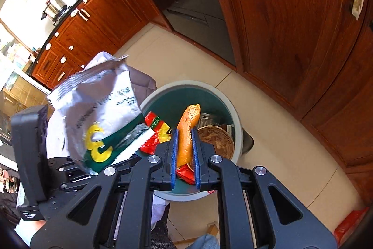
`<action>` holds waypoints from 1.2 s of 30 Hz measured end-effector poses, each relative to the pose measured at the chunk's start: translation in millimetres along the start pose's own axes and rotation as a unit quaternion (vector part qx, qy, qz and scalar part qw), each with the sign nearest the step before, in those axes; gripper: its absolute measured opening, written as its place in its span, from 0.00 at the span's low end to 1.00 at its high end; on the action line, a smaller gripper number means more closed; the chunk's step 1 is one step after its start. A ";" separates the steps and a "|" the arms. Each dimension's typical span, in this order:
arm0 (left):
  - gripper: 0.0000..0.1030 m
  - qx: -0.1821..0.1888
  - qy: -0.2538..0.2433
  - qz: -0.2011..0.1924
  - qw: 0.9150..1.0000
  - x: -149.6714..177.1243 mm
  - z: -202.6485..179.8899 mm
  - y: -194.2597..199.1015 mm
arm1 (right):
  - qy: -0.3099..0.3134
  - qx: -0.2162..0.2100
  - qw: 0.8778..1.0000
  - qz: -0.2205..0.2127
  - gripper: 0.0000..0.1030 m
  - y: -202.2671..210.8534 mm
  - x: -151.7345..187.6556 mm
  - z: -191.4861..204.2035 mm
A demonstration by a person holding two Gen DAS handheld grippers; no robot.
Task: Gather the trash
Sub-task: 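Open the left gripper to drop the bag while the right gripper drops the peel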
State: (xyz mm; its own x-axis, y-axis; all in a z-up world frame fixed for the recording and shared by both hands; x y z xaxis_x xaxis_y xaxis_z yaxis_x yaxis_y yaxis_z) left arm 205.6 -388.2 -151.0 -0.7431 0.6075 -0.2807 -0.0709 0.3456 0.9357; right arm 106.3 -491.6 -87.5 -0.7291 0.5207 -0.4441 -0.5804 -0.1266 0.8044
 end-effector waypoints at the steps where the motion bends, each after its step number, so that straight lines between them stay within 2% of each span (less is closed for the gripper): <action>1: 0.36 -0.001 0.003 0.000 1.000 -0.3 -0.1 -1.6 | -0.001 0.000 1.000 0.003 0.11 -2.5 -1.1 -1.2; 2: 0.53 -0.006 0.007 -0.006 1.000 -1.8 1.3 -1.8 | -0.001 0.001 1.000 0.005 0.11 -4.0 -0.1 -0.3; 4: 0.62 -0.013 0.008 -0.018 1.000 -4.4 1.0 0.1 | 0.000 0.002 1.000 0.010 0.11 -7.8 -1.2 -1.7; 13: 0.77 -0.029 0.003 -0.027 0.999 -6.9 -1.9 5.3 | -0.002 0.002 1.000 0.030 0.11 -23.9 -5.4 -8.2; 17: 0.83 -0.032 -0.001 -0.033 0.999 -9.9 -3.5 8.4 | 0.003 0.000 0.999 0.040 0.15 -30.9 -5.9 -5.7; 18: 0.84 -0.033 -0.003 -0.035 0.999 -8.5 -2.9 8.6 | 0.004 -0.003 0.999 0.041 0.17 -32.4 -6.2 -4.1; 19: 0.86 -0.035 -0.006 -0.038 0.999 -7.0 -2.1 11.4 | 0.002 -0.007 0.999 0.044 0.29 -34.0 -6.5 -2.6; 20: 0.89 -0.037 -0.007 -0.041 0.998 -6.8 -1.6 13.0 | -0.001 -0.014 0.999 0.045 0.51 -35.0 -7.1 -1.7; 22: 0.93 -0.041 -0.010 -0.048 0.998 -5.9 -0.8 16.3 | -0.004 -0.016 0.999 0.036 0.66 -33.8 -8.6 -0.3; 24: 0.93 -0.042 -0.011 -0.054 0.998 -2.3 0.8 20.0 | -0.002 -0.019 0.999 0.032 0.68 -32.3 -10.2 2.3; 25: 0.94 -0.041 -0.010 -0.055 0.998 -2.2 0.9 20.9 | -0.004 -0.020 0.999 0.033 0.73 -32.3 -10.8 2.8; 27: 0.94 -0.038 -0.008 -0.059 0.998 -1.4 3.5 24.4 | -0.010 -0.022 0.999 0.032 0.74 -31.2 -12.0 4.6; 31: 0.96 -0.036 -0.003 -0.065 0.997 -1.0 6.7 27.9 | -0.012 -0.016 0.999 0.039 0.84 -30.1 -11.8 8.2; 36: 0.96 -0.035 0.002 -0.074 0.997 3.8 9.4 36.5 | 0.007 -0.002 0.999 0.041 0.86 -25.7 -9.6 16.6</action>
Point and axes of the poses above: each gripper's, at about its wrist camera, not at the fingertips, and y roughly against the way its jaws point, z to its left, x to its underside, the point moved 3 cm from there along -y, roughly the way its jaws point, and after that the axes turned 1 degree about y, right-handed, at the moved point
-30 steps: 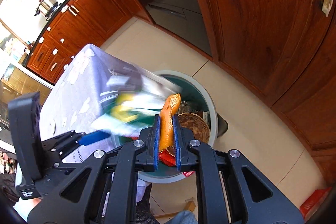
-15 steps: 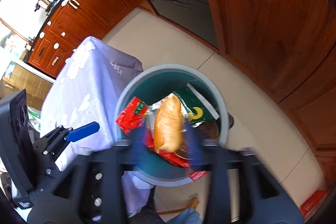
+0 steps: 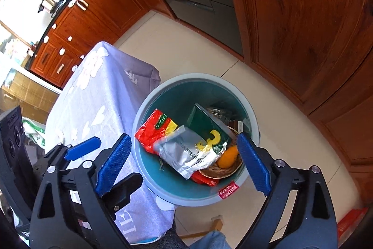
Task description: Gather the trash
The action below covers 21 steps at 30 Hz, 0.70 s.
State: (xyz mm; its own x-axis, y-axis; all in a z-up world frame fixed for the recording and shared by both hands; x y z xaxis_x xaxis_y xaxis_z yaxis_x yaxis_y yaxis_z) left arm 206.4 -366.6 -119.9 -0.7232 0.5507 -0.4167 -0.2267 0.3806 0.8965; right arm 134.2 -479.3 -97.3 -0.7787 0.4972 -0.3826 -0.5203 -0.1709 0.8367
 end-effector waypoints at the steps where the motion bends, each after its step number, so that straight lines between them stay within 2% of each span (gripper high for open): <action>1: 0.96 -0.002 0.001 -0.002 1.000 -0.3 0.3 2.6 | 0.005 0.003 1.000 -0.001 0.85 1.8 0.5 2.9; 12: 0.96 -0.021 0.023 -0.048 0.998 21.2 13.0 47.1 | 0.075 0.023 0.996 -0.042 0.86 37.7 12.8 38.9; 21: 0.96 -0.063 0.033 -0.083 0.994 55.6 21.6 92.8 | 0.130 0.032 0.988 -0.076 0.86 78.4 36.2 66.4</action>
Point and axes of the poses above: each gripper's, at about its wrist camera, not at the fingertips, and y roughly against the way its jaws point, z to its left, x to its underside, the point moved 3 cm from there along -y, roughly the way its jaws point, and after that the axes turned 1 degree about y, right-handed, at the moved point
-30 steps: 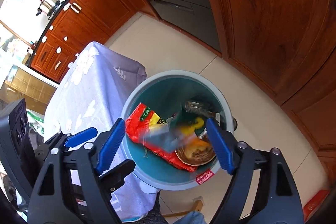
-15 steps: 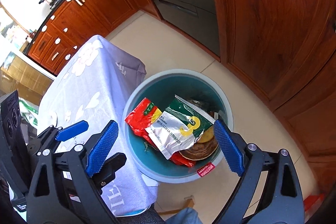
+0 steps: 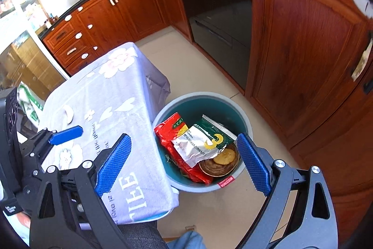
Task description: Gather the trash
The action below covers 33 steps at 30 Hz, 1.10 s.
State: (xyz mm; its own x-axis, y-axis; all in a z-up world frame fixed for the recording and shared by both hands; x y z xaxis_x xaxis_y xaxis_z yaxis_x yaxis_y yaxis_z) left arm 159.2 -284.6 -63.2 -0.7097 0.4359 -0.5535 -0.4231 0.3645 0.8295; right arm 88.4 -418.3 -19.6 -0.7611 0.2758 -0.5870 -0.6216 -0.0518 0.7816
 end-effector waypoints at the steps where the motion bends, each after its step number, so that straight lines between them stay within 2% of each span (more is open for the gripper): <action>1: 0.96 -0.007 0.003 -0.005 1.000 2.8 3.5 6.0 | 0.006 0.002 1.000 -0.003 0.86 4.4 0.0 3.0; 2: 0.96 -0.013 0.008 -0.010 1.000 4.2 7.2 12.0 | 0.012 0.003 1.000 -0.006 0.91 8.2 1.1 5.4; 4: 0.96 -0.023 0.022 -0.020 0.999 9.1 16.0 25.1 | 0.026 0.007 1.000 -0.012 0.93 15.8 4.5 10.6; 10: 0.96 -0.039 0.058 -0.051 0.996 22.8 35.1 58.4 | 0.080 0.038 0.996 -0.008 0.94 35.0 17.4 26.0; 15: 0.96 -0.051 0.072 -0.062 0.994 31.8 42.1 73.6 | 0.100 0.061 0.993 0.006 0.94 43.4 30.7 28.1; 22: 0.96 -0.064 0.068 -0.054 0.994 43.8 38.1 71.1 | 0.110 0.081 0.991 0.014 0.94 43.6 49.5 25.2; 33: 0.96 -0.075 0.065 -0.038 0.994 58.8 28.1 53.0 | 0.107 0.081 0.990 0.040 0.94 27.5 70.2 19.8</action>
Point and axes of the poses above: each gripper's, at about its wrist camera, not at the fingertips, and y roughly against the way its jaws point, z to its left, x to its underside, the point moved 3 cm from there along -y, roughly the way its jaws point, and after that the axes turned 1 degree about y, right-handed, at the moved point
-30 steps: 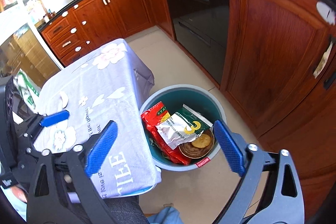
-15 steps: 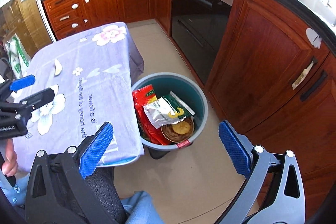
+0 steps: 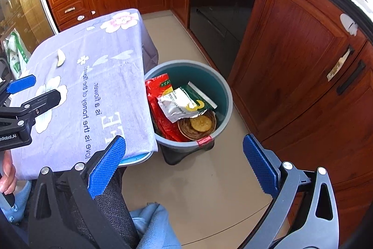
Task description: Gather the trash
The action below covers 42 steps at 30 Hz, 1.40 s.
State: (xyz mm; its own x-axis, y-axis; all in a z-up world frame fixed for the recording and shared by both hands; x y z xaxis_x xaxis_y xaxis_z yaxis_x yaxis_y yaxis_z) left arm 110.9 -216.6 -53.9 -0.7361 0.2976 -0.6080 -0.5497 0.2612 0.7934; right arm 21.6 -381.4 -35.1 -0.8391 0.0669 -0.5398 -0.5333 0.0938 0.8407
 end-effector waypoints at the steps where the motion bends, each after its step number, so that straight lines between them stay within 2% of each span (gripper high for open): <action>1: 0.96 -0.001 0.000 0.002 1.000 0.6 -1.0 -2.3 | 0.001 0.001 1.000 0.002 0.94 -2.0 0.5 0.0; 19: 0.96 -0.010 0.004 0.020 1.000 7.6 1.9 -20.7 | 0.011 -0.006 1.000 0.021 0.94 -20.3 -0.6 12.9; 42: 0.96 -0.017 0.008 0.025 0.999 13.0 7.9 -23.6 | 0.015 -0.005 0.999 0.031 0.94 -30.1 -1.7 19.9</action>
State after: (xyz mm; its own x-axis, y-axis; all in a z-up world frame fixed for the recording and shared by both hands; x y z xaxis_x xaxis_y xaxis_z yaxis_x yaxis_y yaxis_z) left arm 117.4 -211.6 -80.7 -0.7696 0.2942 -0.5667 -0.5246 0.2144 0.8239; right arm 41.3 -364.6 -60.4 -0.8736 0.0415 -0.4849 -0.4809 0.0797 0.8731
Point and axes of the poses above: each gripper's, at about its wrist camera, not at the fingertips, and y roughly against the way its jaws point, z to its left, x to its underside, the point moved 3 cm from there along -y, roughly the way its jaws point, and after that the axes turned 1 degree about y, right-handed, at the moved point
